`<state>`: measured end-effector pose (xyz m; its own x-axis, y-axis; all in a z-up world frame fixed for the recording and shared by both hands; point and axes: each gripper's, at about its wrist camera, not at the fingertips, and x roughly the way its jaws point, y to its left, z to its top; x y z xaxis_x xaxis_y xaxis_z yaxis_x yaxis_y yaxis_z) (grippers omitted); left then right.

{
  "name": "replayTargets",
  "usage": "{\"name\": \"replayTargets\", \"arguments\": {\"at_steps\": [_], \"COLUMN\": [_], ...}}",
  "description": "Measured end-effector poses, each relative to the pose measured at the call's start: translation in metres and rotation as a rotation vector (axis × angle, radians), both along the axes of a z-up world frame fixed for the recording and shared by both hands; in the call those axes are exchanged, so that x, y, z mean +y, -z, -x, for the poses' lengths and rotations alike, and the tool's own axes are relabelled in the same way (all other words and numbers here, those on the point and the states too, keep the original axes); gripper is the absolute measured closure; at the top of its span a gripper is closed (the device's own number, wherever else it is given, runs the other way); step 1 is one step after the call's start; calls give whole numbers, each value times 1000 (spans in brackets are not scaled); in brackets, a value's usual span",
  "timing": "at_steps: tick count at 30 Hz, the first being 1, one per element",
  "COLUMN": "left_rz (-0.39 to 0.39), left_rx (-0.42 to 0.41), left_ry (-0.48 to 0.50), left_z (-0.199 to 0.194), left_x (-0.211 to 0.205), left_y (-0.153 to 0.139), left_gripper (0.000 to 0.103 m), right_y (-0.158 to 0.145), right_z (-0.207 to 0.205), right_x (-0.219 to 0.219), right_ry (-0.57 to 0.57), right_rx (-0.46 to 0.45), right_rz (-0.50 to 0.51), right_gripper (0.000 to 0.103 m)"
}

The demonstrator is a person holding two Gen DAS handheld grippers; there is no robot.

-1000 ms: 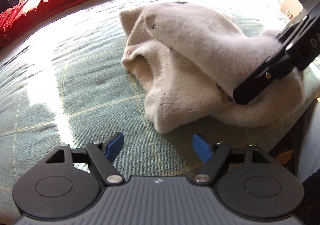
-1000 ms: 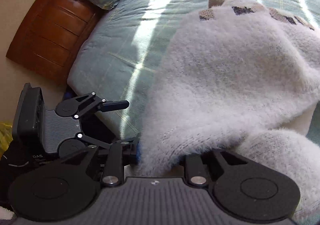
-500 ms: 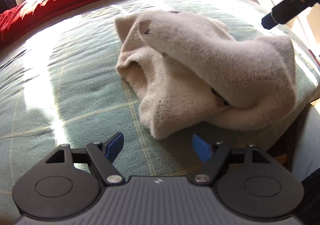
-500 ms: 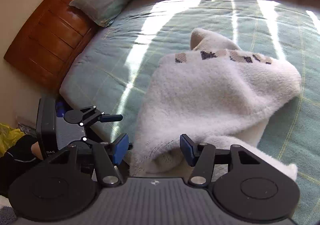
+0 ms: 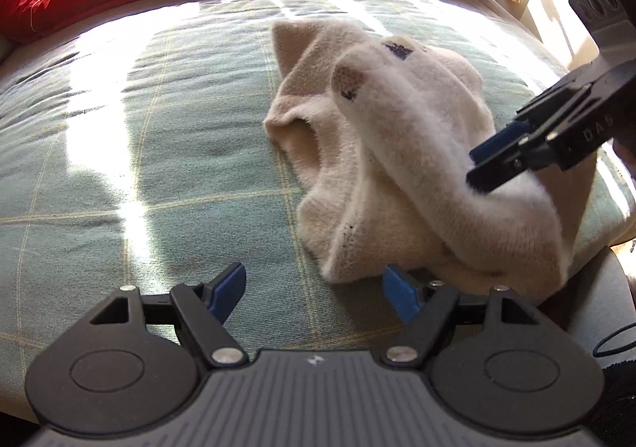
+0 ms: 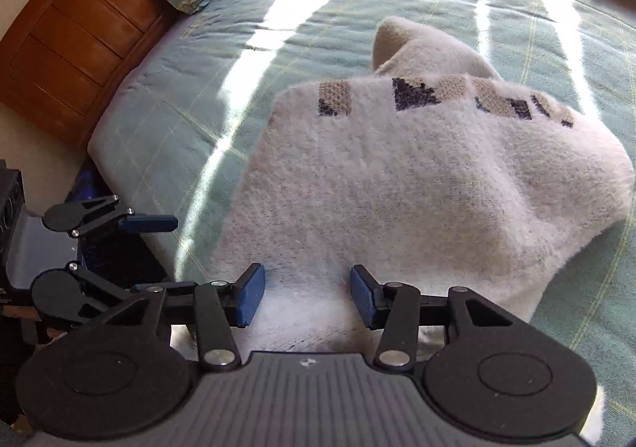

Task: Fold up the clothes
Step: 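Lay the sleeve down and open the right tool, withdrawing it, then close the right tool on a sweater sleeve cuff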

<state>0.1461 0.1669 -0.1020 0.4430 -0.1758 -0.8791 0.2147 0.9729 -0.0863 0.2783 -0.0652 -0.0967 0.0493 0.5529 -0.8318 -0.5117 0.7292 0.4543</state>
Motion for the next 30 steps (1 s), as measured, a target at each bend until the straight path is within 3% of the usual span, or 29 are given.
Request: {"name": "replayTargets", "arguments": {"at_steps": [8, 15, 19, 22, 25, 30], "left_rz": [77, 98, 106, 115, 118, 110], "left_rx": [7, 0, 7, 11, 13, 24], "left_ry": [-72, -81, -81, -75, -62, -49], "left_z": [-7, -9, -9, -9, -10, -13], "left_x": [13, 12, 11, 9, 5, -1], "left_y": [5, 5, 8, 8, 6, 6], "left_gripper": [26, 26, 26, 26, 26, 26], "right_y": [27, -9, -22, -7, 23, 79], "right_z": [41, 36, 10, -22, -50, -66], "right_x": [13, -6, -51, -98, -138, -157], "right_ry": [-79, -44, 119, 309, 469, 609], "right_rx": [95, -5, -52, 13, 138, 243], "right_rz": [4, -16, -46, -126, -225, -242], "right_gripper": [48, 49, 49, 38, 35, 35]}}
